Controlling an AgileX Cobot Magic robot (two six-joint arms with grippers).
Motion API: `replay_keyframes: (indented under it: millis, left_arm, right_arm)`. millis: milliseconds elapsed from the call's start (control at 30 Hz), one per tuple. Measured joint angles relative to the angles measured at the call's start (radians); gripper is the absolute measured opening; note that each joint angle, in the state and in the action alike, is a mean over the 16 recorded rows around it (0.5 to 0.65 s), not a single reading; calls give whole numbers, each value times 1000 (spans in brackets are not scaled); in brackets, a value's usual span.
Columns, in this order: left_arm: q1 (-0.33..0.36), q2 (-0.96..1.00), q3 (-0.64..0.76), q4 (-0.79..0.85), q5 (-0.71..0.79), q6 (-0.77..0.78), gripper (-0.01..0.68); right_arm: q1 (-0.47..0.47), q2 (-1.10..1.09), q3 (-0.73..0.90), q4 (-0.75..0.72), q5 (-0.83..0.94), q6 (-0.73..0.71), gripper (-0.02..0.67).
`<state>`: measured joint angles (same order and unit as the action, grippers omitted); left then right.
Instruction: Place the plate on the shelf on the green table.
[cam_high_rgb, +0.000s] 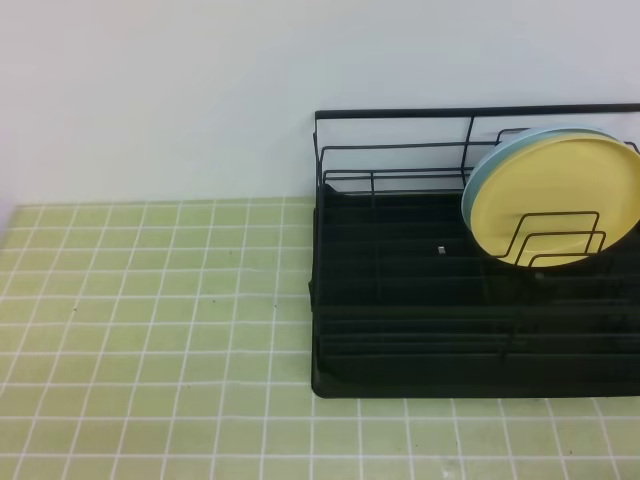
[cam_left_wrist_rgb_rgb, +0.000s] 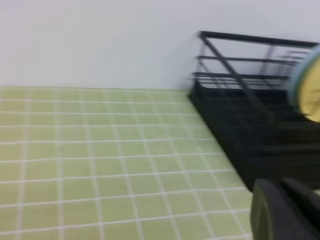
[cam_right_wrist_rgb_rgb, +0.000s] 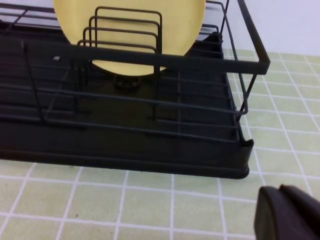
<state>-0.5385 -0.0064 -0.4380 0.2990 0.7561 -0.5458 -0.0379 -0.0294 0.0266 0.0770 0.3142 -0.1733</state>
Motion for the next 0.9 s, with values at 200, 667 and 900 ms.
replay_keyframes:
  millis: [200,667,900]
  left_arm:
    - [172,1,31,-20,-127,-24,-3]
    - [480,6,359,-33,-707,-47,-3]
    - [487,3,438,74,-661,-35,-3]
  right_arm:
    - [0,0,0,0,1,0,-4]
    - [0,0,0,0,1,0,-4]
    - [0,0,0,0,0,0,-4]
